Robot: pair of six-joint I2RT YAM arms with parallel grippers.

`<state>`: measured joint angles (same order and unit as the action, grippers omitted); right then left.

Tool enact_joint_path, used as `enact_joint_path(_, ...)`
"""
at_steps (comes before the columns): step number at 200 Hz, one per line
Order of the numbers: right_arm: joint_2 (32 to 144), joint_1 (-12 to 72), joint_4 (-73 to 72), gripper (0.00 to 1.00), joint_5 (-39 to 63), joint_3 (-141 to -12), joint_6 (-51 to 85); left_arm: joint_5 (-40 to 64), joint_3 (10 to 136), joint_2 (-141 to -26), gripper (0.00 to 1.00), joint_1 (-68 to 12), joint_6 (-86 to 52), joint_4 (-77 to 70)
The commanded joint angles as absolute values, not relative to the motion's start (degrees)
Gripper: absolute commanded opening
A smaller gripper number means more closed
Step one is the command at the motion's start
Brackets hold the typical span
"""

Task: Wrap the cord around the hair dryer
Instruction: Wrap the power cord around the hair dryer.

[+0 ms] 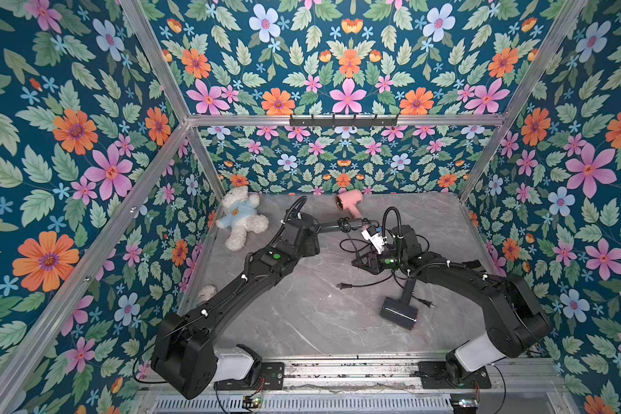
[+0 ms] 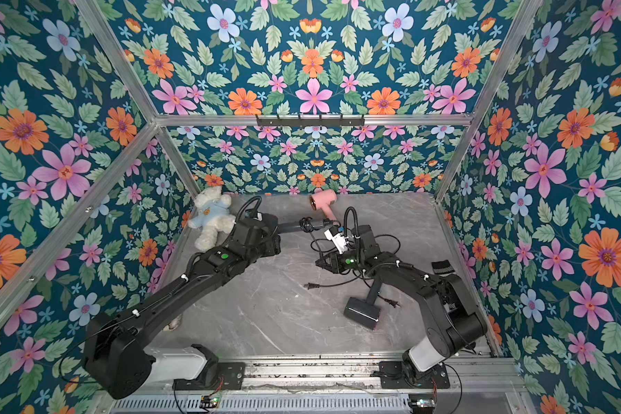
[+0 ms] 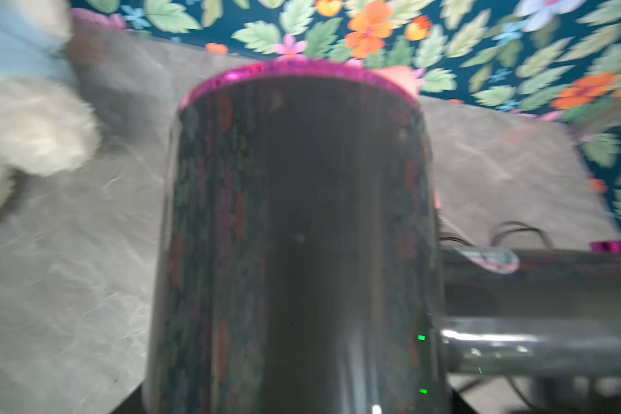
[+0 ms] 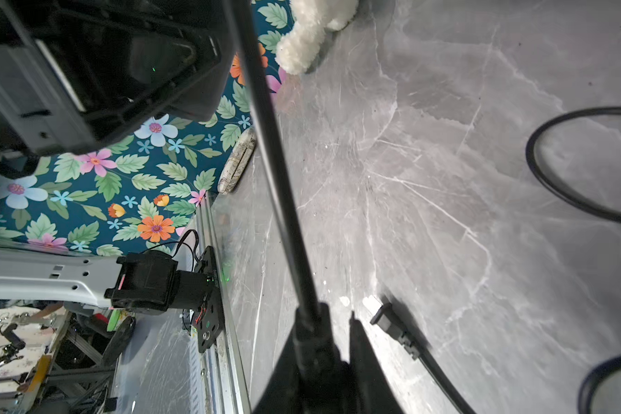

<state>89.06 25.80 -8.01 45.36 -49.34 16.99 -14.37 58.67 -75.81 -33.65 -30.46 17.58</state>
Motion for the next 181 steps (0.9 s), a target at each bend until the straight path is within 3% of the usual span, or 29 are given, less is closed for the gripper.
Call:
enact_joint_path(1,88.4,27.4,-7.8,0.00,44.7,-48.3,22.0,-29.2,57.1,-75.9,0.00,-33.3,-36.0,4.7)
enact_joint_path(64,91.1,34.3,-13.3,0.00,41.8,-50.2,31.4,-37.8,54.9,-79.7,0.00,-37.3,-36.2,1.2)
enact_joint_path(121,93.4,41.1,36.0,0.00,15.1,-73.2,8.5,-45.2,55.7,-81.4,0.00,-38.9,-27.6,10.0)
enact_joint_path(181,97.6,40.9,57.5,0.00,7.5,-90.8,-6.5,-41.0,57.7,-85.7,0.00,-42.2,-11.4,20.9)
